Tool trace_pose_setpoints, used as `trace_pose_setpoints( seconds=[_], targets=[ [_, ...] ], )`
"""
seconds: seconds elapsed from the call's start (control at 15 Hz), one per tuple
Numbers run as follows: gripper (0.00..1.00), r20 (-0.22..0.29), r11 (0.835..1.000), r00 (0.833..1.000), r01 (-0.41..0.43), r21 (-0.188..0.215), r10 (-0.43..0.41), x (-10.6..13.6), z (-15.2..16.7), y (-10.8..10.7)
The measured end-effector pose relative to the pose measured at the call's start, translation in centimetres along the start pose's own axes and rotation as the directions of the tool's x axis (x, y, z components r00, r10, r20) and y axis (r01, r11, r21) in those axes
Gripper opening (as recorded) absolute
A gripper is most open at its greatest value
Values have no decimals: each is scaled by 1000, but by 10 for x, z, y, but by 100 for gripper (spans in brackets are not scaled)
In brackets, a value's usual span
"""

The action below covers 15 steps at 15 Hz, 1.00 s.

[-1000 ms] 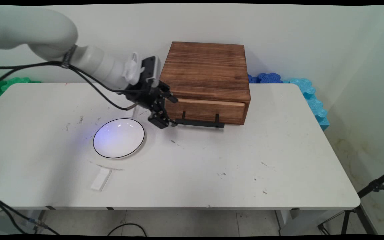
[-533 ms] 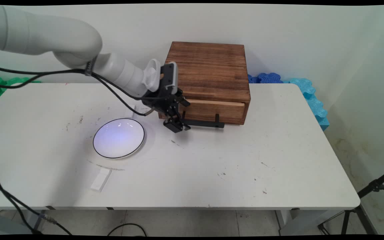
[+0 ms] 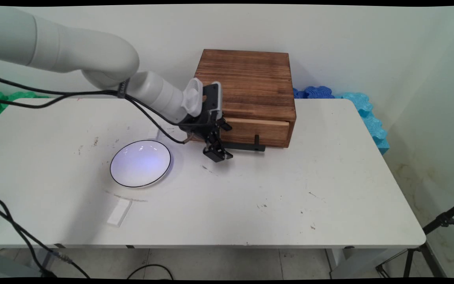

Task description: Open the drawer

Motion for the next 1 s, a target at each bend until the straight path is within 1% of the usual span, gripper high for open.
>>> trace_pose_setpoints(
  seconds=[0.4,1.0],
  targets=[
    [100,25,1000,1000,-3,9,3,4,20,6],
    [100,57,1000,998,-4,15,3,5,44,12]
  ],
)
